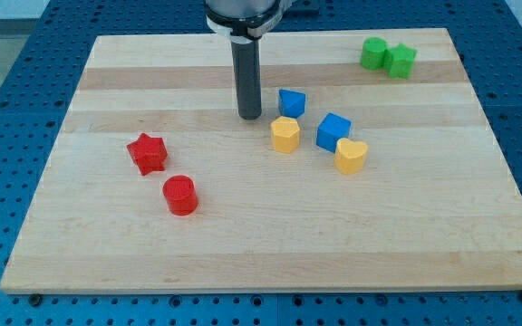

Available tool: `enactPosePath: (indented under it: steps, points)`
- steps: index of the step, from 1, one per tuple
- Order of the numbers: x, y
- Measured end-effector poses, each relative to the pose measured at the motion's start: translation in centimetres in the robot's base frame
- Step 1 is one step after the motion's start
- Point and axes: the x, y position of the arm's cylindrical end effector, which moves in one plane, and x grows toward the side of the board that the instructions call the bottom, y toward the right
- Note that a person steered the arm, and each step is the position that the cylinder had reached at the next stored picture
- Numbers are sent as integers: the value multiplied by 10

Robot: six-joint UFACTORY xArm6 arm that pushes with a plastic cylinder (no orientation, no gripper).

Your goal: Separate both the blue blocks from each other

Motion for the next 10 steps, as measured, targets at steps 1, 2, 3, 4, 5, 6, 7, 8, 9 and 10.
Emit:
enactPosePath:
  steps: [1,2,3,4,5,6,7,8,9,10]
  points:
    - [16,23]
    - [57,83]
    - [70,125]
    - [71,134]
    - [72,140]
    - [78,155]
    - [93,177]
    - [94,183]
    - [56,188]
    - [17,163]
